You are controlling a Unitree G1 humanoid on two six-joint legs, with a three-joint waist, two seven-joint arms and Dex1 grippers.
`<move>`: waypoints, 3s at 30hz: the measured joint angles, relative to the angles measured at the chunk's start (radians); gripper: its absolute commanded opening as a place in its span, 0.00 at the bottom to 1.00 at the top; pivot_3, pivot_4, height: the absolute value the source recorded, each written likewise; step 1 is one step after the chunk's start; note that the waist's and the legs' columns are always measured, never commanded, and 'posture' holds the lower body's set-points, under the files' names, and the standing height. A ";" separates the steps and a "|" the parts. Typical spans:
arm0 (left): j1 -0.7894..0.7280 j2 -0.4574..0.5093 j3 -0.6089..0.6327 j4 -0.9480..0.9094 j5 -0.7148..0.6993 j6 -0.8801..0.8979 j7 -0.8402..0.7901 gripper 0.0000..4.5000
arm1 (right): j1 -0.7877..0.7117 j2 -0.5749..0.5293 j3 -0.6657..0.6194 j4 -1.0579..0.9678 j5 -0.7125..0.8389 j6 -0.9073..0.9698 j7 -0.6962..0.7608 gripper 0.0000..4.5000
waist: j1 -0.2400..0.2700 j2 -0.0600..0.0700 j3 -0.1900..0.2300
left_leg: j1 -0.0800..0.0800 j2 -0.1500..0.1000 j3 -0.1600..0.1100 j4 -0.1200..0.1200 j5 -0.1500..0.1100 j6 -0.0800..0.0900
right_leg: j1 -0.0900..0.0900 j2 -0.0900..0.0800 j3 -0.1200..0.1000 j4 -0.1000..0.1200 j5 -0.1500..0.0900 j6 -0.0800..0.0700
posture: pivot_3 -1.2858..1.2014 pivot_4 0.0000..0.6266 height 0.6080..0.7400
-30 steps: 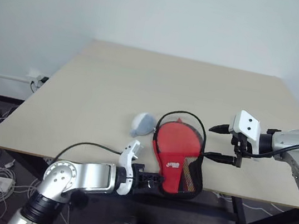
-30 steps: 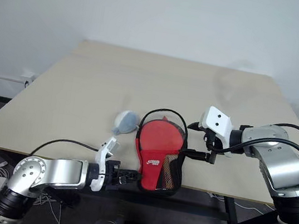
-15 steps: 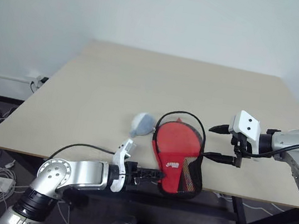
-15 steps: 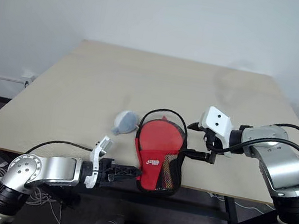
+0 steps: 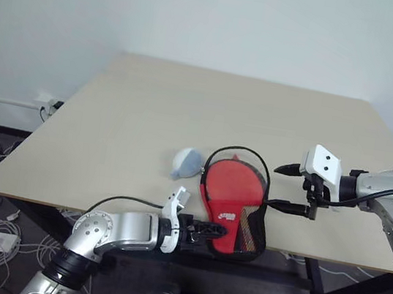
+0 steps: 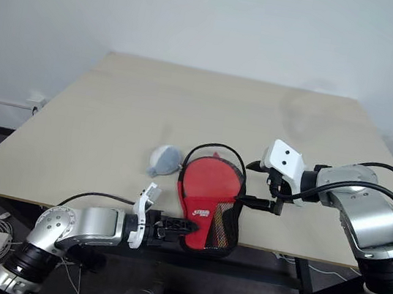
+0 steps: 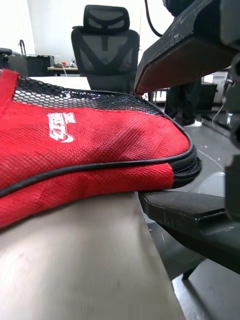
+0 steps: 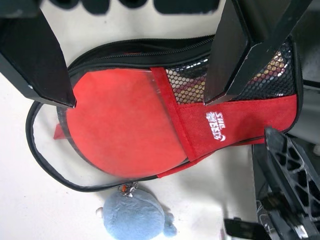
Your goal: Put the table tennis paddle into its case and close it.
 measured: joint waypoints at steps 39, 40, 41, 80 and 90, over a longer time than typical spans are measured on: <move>0.030 0.139 -0.025 -0.087 -0.001 0.122 -0.171 0.01 | -0.002 0.012 0.020 -0.015 0.001 0.002 -0.022 0.98 | -0.003 0.000 0.000 | 0.000 0.000 0.000 -0.001 0.000 0.000 | -0.001 0.000 0.000 -0.001 0.000 0.000 | 0.52 0.00 0.75; 0.030 0.140 -0.028 -0.087 -0.001 0.122 -0.177 0.01 | -0.002 0.012 0.020 -0.015 0.001 0.002 -0.022 0.98 | -0.003 0.000 0.000 | 0.000 0.000 0.000 -0.001 0.000 0.000 | -0.001 0.000 0.000 -0.001 0.000 0.000 | 0.52 0.00 0.75; 0.030 0.140 -0.031 -0.090 -0.001 0.121 -0.179 0.01 | -0.002 0.012 0.020 -0.015 0.001 0.002 -0.023 0.98 | -0.003 0.000 0.000 | 0.000 0.000 0.000 -0.001 0.000 0.000 | -0.001 0.000 0.000 -0.001 0.000 0.000 | 0.52 0.00 0.75; -0.181 0.402 0.202 -0.174 0.834 -0.159 -0.963 1.00 | -0.062 0.337 0.065 0.047 0.001 0.155 -0.265 0.61 | -0.027 0.000 0.002 | 0.002 0.001 0.006 -0.024 0.012 -0.019 | -0.009 0.005 0.000 0.000 0.002 0.002 | 0.52 0.00 0.75; -0.164 0.332 0.195 0.065 1.228 -0.424 -1.141 1.00 | -0.020 0.530 0.067 0.050 0.021 0.250 -0.429 0.00 | -0.034 -0.001 0.002 | 0.001 0.002 0.007 -0.024 0.012 -0.018 | -0.010 0.007 0.001 0.001 0.002 0.002 | 0.52 0.00 0.75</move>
